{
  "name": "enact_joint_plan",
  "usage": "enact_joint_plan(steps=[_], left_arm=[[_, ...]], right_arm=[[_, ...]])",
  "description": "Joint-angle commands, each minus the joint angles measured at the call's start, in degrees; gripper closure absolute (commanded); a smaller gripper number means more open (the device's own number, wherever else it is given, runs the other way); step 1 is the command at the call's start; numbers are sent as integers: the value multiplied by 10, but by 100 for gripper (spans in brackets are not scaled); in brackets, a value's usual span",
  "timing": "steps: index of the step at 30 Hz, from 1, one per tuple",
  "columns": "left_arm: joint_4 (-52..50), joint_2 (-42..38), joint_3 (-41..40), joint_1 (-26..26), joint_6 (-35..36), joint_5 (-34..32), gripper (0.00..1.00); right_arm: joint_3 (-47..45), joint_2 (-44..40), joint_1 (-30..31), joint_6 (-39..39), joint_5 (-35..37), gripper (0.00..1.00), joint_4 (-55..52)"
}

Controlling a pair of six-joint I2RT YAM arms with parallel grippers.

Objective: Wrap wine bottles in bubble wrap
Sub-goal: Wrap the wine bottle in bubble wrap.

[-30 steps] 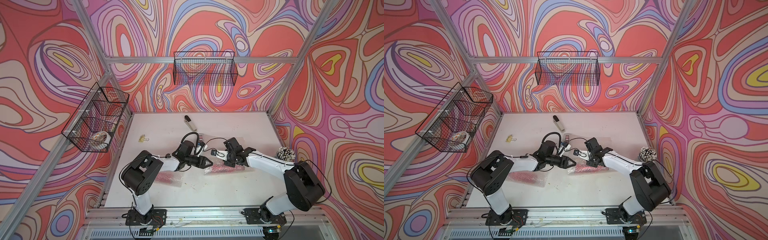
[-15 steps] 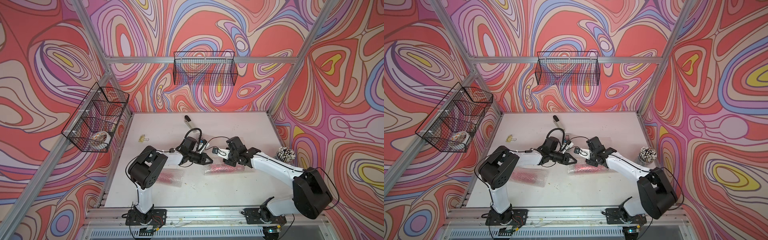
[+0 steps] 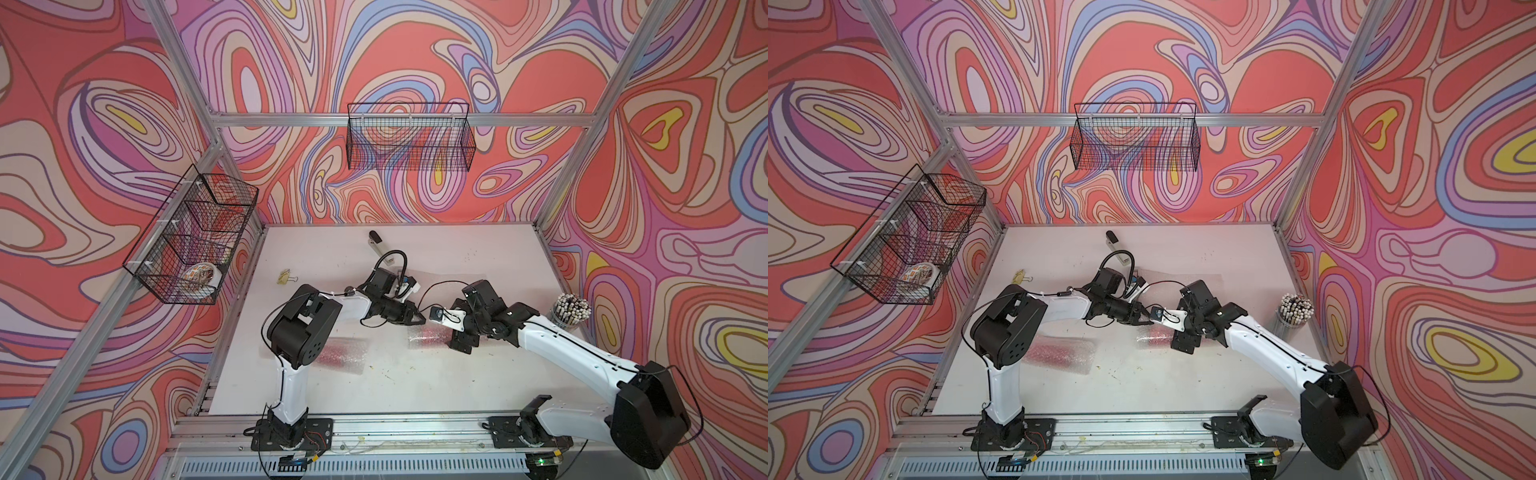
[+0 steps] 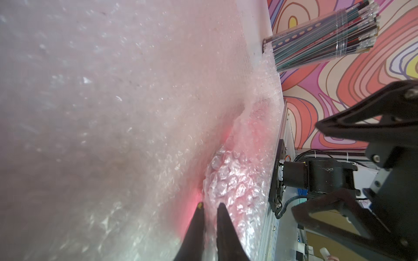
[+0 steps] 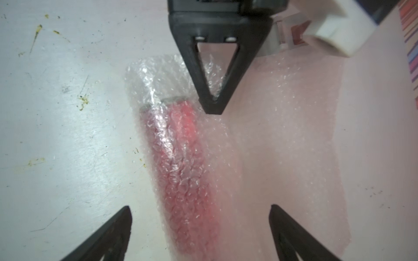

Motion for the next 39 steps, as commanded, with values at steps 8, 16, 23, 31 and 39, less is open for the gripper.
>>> enact_joint_plan(steps=[8, 16, 23, 31, 39], left_arm=[[-73, 25, 30, 3, 45, -1, 85], [-73, 23, 29, 6, 44, 8, 81], [-94, 20, 33, 7, 56, 16, 75], [-178, -46, 42, 24, 100, -46, 58], [-291, -173, 18, 58, 150, -144, 45]], right_arm=[[-7, 61, 7, -45, -1, 2, 12], [-18, 86, 11, -52, -10, 2, 19], [-2, 127, 21, -53, -12, 8, 13], [7, 149, 30, -39, -24, 39, 9], [12, 174, 43, -17, -55, 51, -5]])
